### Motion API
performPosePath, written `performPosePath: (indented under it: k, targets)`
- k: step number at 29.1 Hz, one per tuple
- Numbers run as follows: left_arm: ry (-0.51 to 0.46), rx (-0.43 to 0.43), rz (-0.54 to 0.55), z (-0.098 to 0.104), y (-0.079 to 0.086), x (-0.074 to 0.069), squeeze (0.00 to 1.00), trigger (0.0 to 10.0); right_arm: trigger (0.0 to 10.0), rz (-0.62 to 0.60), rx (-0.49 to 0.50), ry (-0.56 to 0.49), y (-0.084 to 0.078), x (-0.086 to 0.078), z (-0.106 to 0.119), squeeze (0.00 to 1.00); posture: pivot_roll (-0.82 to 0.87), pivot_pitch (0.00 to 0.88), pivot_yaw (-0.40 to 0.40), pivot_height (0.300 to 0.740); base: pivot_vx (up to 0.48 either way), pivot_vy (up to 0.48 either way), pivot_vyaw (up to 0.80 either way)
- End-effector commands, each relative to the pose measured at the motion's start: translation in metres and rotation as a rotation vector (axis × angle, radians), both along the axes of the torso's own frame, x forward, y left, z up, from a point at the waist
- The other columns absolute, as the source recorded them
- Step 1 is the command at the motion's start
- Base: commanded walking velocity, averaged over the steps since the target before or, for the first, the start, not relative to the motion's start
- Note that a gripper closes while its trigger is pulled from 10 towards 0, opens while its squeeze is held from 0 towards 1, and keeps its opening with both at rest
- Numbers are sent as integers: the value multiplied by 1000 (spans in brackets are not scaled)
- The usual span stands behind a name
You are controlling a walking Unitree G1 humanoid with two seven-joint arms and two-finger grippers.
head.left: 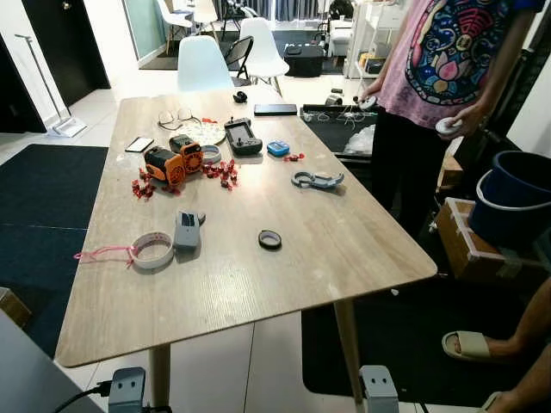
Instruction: Hang keys on a hook
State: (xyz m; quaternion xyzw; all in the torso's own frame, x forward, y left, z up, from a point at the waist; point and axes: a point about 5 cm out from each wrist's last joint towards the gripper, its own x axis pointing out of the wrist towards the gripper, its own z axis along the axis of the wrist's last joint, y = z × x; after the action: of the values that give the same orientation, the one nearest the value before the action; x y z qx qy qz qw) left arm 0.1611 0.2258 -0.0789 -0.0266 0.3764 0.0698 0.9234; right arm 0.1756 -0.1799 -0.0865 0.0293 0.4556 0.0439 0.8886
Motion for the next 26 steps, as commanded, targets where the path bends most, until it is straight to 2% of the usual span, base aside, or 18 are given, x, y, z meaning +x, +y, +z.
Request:
performPosePath:
  k: [1,17,26]
  targets:
    - [-10,-8,14,0,-2,0,0,10000,10000,5,-1,17,1,-3,-2,0,41,27,0,740,-401,0,0]
    - [-28,2,1,2,-1,4,0,10000,10000,6,5,15,3,-3,-2,0,51,33,4,740,-395,0,0]
    - [-65,-9,-7,5,-2,6,0,10000,10000,10,7,16,5,-4,-2,0,56,31,3,740,0,0,0]
